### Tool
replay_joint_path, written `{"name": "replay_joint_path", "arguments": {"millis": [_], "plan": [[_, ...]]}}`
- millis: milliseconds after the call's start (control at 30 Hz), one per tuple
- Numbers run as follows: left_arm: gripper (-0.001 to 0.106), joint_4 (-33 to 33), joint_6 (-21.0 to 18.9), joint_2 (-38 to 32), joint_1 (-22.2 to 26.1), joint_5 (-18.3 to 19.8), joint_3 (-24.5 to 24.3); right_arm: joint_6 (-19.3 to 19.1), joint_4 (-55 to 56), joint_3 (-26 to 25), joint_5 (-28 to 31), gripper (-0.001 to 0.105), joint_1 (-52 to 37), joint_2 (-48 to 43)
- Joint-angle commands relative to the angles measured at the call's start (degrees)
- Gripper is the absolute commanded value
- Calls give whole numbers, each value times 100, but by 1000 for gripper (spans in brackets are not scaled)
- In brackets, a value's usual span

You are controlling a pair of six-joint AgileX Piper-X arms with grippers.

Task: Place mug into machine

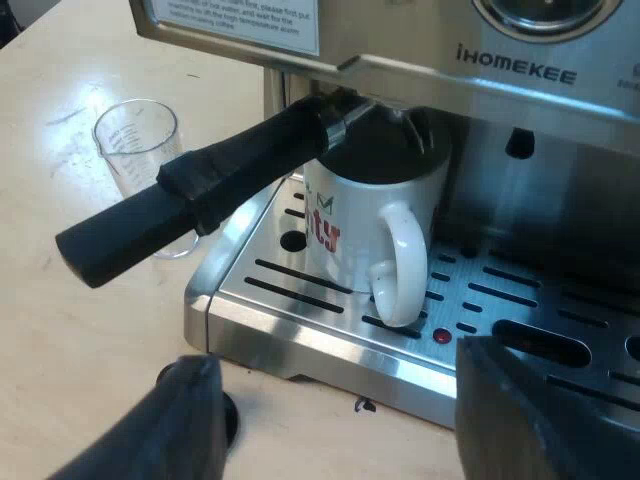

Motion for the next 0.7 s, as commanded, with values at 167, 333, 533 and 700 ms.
{"name": "replay_joint_path", "arguments": {"millis": [167, 333, 533, 700], "plan": [[58, -321, 96, 58, 1176, 721, -22, -100, -50, -53, 20, 54, 5, -49], [58, -387, 535, 63, 2347, 1540, -22, -152, -101, -53, 20, 54, 5, -49], [58, -470, 819, 177, 2180, 1698, -4, -579, -777, -53, -9, 54, -61, -49], [58, -799, 801, 504, 2165, 1825, 95, -618, -1299, -53, -99, 54, -379, 44]]}}
